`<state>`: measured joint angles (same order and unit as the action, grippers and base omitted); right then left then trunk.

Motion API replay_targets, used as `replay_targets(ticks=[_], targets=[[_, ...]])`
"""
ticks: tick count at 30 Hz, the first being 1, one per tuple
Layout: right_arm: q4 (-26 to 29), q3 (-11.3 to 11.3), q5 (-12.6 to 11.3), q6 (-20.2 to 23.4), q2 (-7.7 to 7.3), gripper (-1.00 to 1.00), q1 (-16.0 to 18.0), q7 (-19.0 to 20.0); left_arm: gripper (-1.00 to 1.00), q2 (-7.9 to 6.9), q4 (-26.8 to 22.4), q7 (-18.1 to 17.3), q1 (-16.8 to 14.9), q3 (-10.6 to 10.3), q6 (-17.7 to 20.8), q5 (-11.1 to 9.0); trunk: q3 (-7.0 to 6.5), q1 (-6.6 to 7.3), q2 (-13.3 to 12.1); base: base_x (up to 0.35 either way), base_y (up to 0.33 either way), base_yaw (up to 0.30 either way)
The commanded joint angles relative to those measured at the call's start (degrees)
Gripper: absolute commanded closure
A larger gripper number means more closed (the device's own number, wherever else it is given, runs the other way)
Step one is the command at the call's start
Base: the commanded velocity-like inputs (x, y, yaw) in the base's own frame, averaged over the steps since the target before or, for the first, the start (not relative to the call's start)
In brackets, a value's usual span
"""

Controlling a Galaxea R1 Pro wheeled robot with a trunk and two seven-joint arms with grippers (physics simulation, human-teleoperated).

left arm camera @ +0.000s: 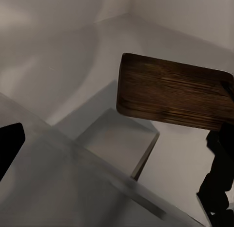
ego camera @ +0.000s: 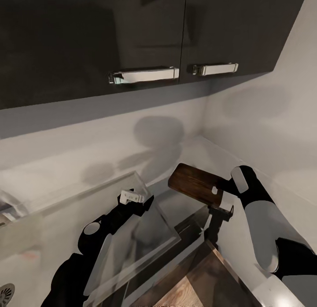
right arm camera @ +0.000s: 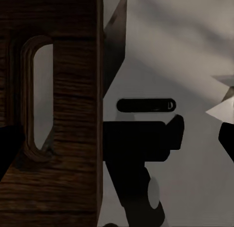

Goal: In the kitchen, take the Vidalia onion out of the sink, dice it on the chopping board with the paring knife, put the diced onion into the bowl on the countertop, then place both the paring knife and the chopping board into the sink.

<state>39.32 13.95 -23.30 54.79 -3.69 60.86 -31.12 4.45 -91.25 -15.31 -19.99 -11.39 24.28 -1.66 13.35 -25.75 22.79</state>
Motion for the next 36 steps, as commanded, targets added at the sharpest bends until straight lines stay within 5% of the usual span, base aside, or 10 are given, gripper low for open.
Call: replay_targets(ticks=[1, 36], targets=[[0.05, 0.02, -0.60, 0.10, -0.01, -1.00, 0.05, -0.52, -1.00, 0.03, -0.07, -0.16, -0.05, 0.05, 0.41, -0.18, 0.21, -0.03, 0.12, 0.000, 0.000, 0.000], [0.05, 0.01, -0.60, 0.14, -0.01, -1.00, 0.05, -0.52, -1.00, 0.03, -0.07, -0.16, -0.05, 0.03, 0.38, -0.19, 1.63, -0.03, 0.12, 0.000, 0.000, 0.000]])
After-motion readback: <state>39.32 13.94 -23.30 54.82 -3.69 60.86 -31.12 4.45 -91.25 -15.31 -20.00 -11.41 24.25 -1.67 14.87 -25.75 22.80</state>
